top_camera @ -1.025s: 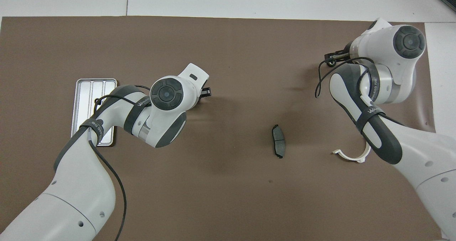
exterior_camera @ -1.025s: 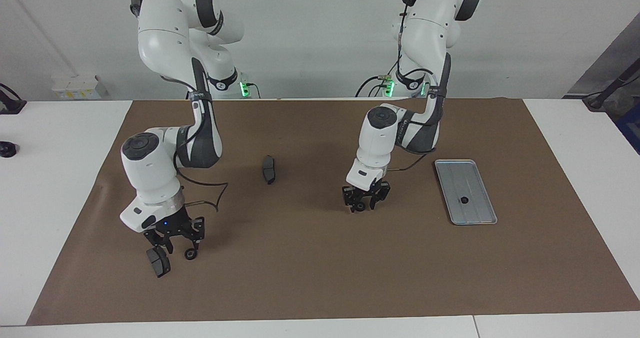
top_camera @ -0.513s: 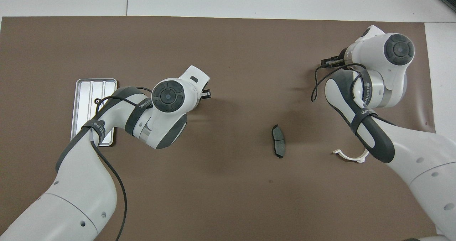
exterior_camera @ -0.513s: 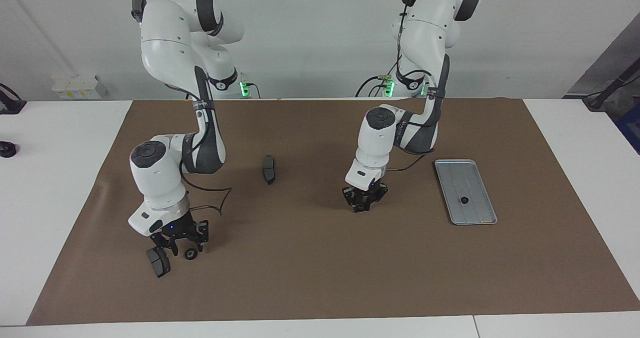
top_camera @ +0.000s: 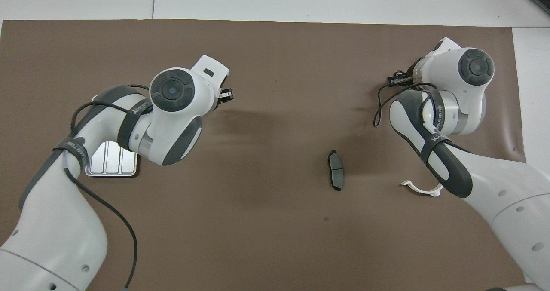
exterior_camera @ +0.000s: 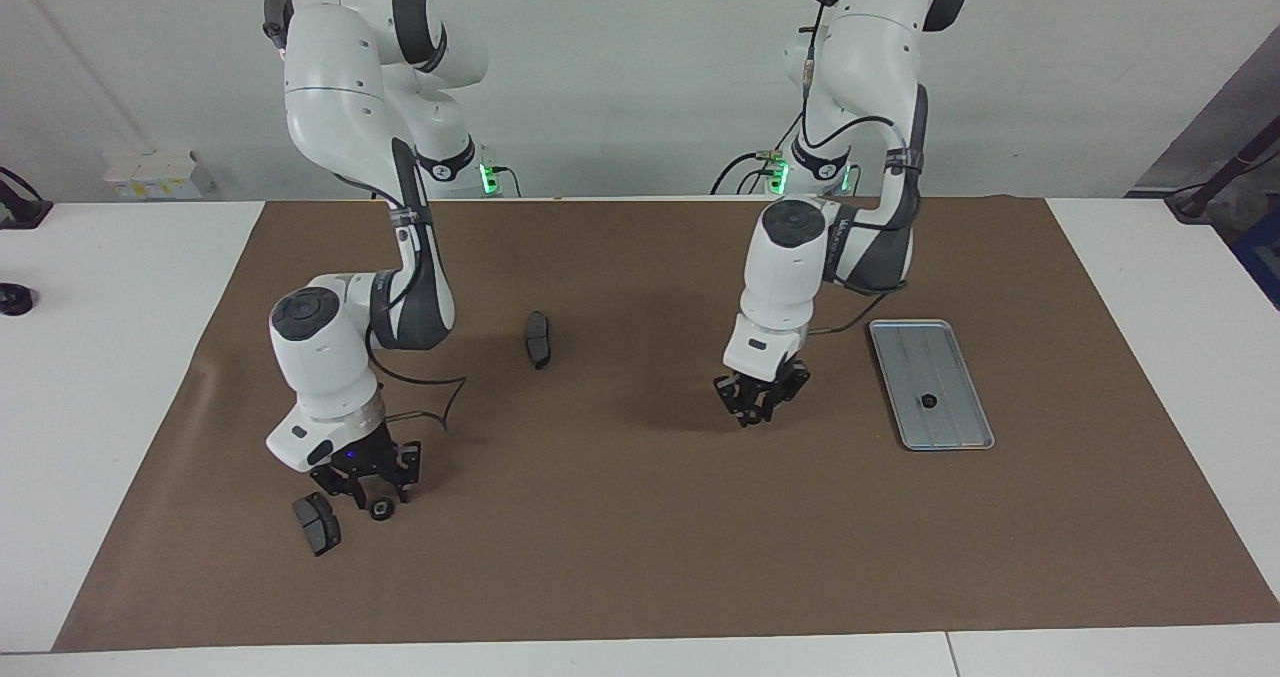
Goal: Pick bearing gear from pile to tray
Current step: 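Place the second gear in the tray with the left gripper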
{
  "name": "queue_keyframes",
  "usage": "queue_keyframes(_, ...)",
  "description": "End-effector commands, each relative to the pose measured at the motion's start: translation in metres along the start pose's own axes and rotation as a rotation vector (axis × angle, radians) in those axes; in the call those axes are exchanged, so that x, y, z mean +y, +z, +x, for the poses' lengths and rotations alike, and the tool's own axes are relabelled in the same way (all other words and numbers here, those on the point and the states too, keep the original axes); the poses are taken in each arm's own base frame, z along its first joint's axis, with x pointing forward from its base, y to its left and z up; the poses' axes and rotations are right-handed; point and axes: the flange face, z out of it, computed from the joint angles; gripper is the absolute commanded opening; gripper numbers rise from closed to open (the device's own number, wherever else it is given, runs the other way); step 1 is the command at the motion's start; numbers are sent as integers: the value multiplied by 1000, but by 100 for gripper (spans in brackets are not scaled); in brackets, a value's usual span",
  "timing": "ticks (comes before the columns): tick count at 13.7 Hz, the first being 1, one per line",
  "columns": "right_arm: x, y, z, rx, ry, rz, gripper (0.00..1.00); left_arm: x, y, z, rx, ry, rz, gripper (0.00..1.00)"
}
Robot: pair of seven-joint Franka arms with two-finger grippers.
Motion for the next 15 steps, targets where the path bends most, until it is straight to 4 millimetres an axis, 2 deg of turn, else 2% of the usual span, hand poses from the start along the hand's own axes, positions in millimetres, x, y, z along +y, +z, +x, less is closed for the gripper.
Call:
queue_keyframes(1, 2, 1, -4, 13, -5, 2, 48, -68, -44, 22, -65, 51, -13, 0)
queue_keyframes(2, 2, 1, -4, 13, -7, 2, 44, -100, -54, 32, -95, 83, -14, 0)
queue_keyframes(3, 2, 1, -4, 13, -7, 2, 40, -133, -55, 39, -117, 113, -12, 0)
queue_keyframes(5, 2, 1, -4, 13, -7, 2, 32, -192, -48, 44, -140, 178, -31, 0)
queue_keyframes(6, 2, 1, -4, 13, -7, 2, 26, -221, -37, 37, -156, 194, -40, 0)
queue_keyframes(8, 0, 1, -4, 13, -10, 2, 15, -254, -13, 7, -132, 226, -34, 0)
queue_keyframes(10, -3, 0, -2, 17, -12, 3, 8, -266, 8, -33, -127, 214, -24, 0)
queue_keyframes(12, -14, -5, 4, 29, -23, 10, 4, -268, 14, -49, -150, 196, -18, 0)
queue_keyframes(13, -22, -10, 7, 39, -32, 13, 4, -267, 15, -50, -153, 182, -16, 0)
queue_keyframes(14, -39, -14, 12, 48, -59, 17, 4, -267, 18, -54, -162, 182, -15, 7)
queue_keyframes(15, -57, -22, 19, 58, -91, 18, 4, -268, 20, -57, -165, 181, -14, 42)
